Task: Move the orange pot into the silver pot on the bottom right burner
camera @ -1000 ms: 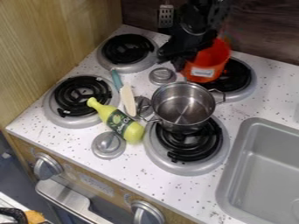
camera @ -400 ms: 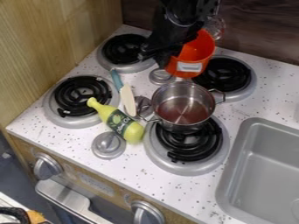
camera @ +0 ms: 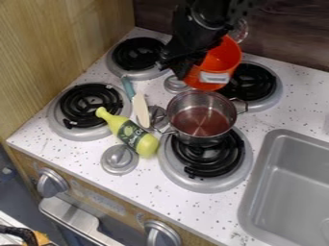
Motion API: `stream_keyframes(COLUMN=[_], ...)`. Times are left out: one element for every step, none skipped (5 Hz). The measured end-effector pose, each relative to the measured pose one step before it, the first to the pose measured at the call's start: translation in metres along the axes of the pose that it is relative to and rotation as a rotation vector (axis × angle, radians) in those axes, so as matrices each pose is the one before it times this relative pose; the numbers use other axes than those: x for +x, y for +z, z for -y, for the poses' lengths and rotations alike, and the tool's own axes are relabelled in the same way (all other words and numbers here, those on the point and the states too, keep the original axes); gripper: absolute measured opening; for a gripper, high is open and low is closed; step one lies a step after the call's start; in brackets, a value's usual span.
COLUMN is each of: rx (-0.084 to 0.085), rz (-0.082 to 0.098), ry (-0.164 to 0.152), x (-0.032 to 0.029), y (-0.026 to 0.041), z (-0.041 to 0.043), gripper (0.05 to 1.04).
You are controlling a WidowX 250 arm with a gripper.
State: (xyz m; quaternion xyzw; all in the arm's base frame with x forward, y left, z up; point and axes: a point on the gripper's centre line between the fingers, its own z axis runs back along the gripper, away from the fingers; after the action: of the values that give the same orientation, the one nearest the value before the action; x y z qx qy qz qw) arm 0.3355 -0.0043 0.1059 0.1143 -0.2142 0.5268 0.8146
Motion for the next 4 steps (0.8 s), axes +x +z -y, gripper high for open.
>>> stream_keyframes(rx=[0.0300,-0.0128,0.0049,-0.0058], rz=[-0.0571,-0.0184,0.0028,-0.0015], ry=[0.0151,0.0116,0.0259,0.0035], x=[-0.01693,-0.02209,-0.00489,-0.00258], y=[0.00222,0.00830,-0.00355,-0.00496], z=[-0.00556,0.00472,-0.00349,-0.00275], gripper=[0.078,0.078,0.078,0.078])
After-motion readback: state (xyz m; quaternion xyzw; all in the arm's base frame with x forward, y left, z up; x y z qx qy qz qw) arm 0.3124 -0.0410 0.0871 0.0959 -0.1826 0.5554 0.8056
